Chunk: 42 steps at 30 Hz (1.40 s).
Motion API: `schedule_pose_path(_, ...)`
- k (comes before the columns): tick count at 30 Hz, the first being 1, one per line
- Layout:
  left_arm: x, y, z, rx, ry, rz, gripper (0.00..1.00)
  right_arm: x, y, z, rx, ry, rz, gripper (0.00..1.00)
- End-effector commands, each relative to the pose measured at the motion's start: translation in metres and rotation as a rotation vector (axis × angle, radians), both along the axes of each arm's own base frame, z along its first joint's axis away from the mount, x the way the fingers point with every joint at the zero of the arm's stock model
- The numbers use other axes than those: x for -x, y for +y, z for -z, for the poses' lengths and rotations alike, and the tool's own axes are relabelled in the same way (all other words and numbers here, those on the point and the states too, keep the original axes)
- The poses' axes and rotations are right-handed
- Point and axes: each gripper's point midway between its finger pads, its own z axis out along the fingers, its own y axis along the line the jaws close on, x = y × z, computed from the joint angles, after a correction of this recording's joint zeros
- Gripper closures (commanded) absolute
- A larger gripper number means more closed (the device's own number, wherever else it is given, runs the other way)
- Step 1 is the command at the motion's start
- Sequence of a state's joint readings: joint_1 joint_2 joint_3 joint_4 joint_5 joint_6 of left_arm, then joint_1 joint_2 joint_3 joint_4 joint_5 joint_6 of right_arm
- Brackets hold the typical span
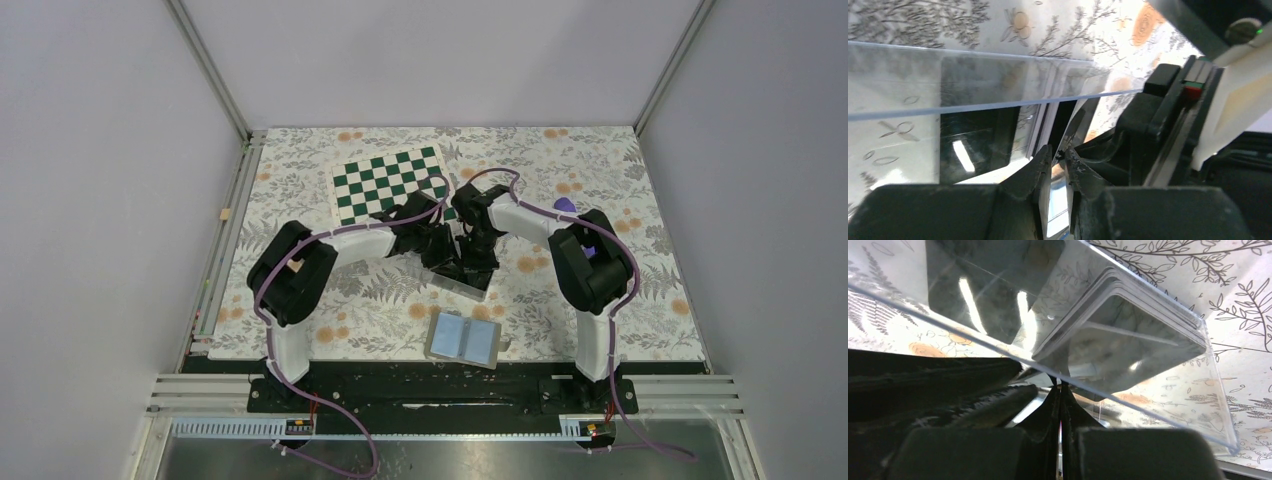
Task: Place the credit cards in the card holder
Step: Pick up the credit card from the storage box.
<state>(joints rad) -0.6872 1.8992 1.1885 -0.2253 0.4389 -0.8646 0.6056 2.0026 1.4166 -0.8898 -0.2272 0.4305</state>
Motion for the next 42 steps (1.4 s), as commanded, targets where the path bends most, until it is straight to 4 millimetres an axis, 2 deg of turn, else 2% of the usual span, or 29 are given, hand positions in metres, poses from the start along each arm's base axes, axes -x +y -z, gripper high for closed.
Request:
schedule_pose_path(1, 0.013, -0.049, -0.043, 0.280, -0.019, 0.139, 0.86, -0.014, 0.018, 0.009, -0.071, -0.063, -0.002, 1.00)
schedule_pose_path(4, 0.015, -0.051, -0.041, 0.272, -0.019, 0.165, 0.88, -0.014, 0.017, 0.008, -0.078, -0.066, 0.007, 1.00)
schedule_pose_path(10, 0.025, -0.039, -0.018, 0.143, 0.034, 0.220, 0.89, -0.015, 0.012, 0.008, -0.079, -0.066, 0.020, 1.00)
schedule_pose_path(13, 0.027, -0.037, -0.016, 0.133, 0.033, 0.240, 0.89, -0.015, 0.011, 0.005, -0.086, -0.069, 0.023, 1.00)
schedule_pose_path(16, 0.029, -0.040, -0.017, 0.157, 0.043, 0.247, 0.89, -0.017, 0.010, -0.004, -0.100, -0.082, 0.029, 1.00)
schedule_pose_path(21, 0.030, -0.048, -0.023, 0.201, 0.052, 0.266, 0.89, -0.021, 0.005, -0.033, -0.120, -0.134, 0.036, 1.00)
schedule_pose_path(28, 0.033, -0.056, -0.028, 0.246, 0.059, 0.283, 0.88, -0.027, -0.014, -0.069, -0.120, -0.203, 0.066, 1.00)
schedule_pose_path(36, 0.036, -0.061, -0.028, 0.248, 0.066, 0.295, 0.86, -0.031, -0.045, -0.087, -0.098, -0.245, 0.114, 1.00)
schedule_pose_path(42, 0.026, -0.047, -0.020, 0.120, 0.029, 0.223, 1.00, -0.029, -0.065, -0.091, -0.073, -0.254, 0.128, 1.00)
